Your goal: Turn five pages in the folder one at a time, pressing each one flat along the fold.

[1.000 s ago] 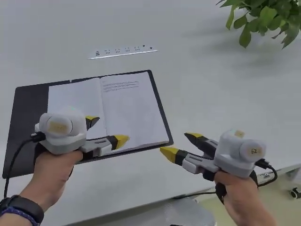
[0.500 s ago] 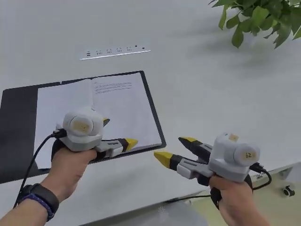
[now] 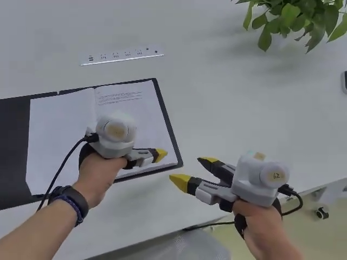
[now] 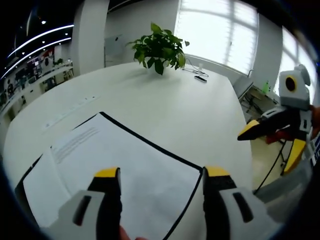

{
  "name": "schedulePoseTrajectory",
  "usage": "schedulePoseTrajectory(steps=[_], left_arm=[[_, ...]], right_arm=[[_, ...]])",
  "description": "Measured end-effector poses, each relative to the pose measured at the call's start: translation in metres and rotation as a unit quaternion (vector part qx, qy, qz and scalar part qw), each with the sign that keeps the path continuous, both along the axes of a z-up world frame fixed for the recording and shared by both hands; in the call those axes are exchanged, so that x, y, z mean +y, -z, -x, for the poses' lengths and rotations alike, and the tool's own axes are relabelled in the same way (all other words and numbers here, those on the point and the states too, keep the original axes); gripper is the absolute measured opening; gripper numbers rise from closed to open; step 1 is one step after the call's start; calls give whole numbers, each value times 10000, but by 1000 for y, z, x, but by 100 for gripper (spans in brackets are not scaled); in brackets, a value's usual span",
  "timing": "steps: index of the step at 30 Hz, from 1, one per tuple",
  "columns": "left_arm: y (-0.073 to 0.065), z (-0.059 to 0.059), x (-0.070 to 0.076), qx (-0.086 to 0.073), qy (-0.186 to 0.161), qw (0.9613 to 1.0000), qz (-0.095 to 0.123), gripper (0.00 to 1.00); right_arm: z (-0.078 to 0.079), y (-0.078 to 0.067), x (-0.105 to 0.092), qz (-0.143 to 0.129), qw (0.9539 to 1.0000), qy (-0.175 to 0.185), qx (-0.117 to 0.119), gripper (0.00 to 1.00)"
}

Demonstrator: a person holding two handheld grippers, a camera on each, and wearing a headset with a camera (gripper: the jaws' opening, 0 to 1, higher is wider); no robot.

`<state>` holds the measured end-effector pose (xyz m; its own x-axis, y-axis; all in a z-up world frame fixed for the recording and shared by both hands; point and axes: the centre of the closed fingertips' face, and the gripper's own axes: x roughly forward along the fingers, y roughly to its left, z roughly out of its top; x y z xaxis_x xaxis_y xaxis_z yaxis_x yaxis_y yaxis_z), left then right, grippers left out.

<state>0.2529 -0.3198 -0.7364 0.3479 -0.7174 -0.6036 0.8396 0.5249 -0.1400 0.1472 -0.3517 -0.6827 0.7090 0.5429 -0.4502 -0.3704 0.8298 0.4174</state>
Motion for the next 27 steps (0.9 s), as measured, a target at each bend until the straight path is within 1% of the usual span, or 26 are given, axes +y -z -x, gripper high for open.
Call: schedulePoseTrajectory(steps=[4,5,6,7,11,14,17,21,27], left_arm=[[12,0,-9,7,24,10000,-88,66],[14,-1,-10,-40,27,9999,-128,66],[16,-2,-12,-167,84,9996,-219,65],[19,-4,-14,-192,79,9994,-269,66],[29,-7,-17,-185,62,9993,-331,66],[38,-4,-18,-173,126,9988,-451,68],[41,-1,-18,-203,198,9982,-522,70],[47,1,-17,-323,312,9969,-654,70],[47,0,-16,-396,315,9969,-596,70]], right_arm=[[1,2,-1,10,10000,-2,39,59],[1,3,-1,14,10000,-6,53,59],[1,3,-1,16,10000,-15,63,59],[2,3,-1,21,10000,-22,72,59],[2,5,-3,30,9999,-21,107,59],[1,6,-4,28,9999,-9,123,58],[0,7,-5,30,9999,-4,139,58],[-2,11,-5,23,9998,10,199,58],[-5,13,-5,21,9998,0,220,58]])
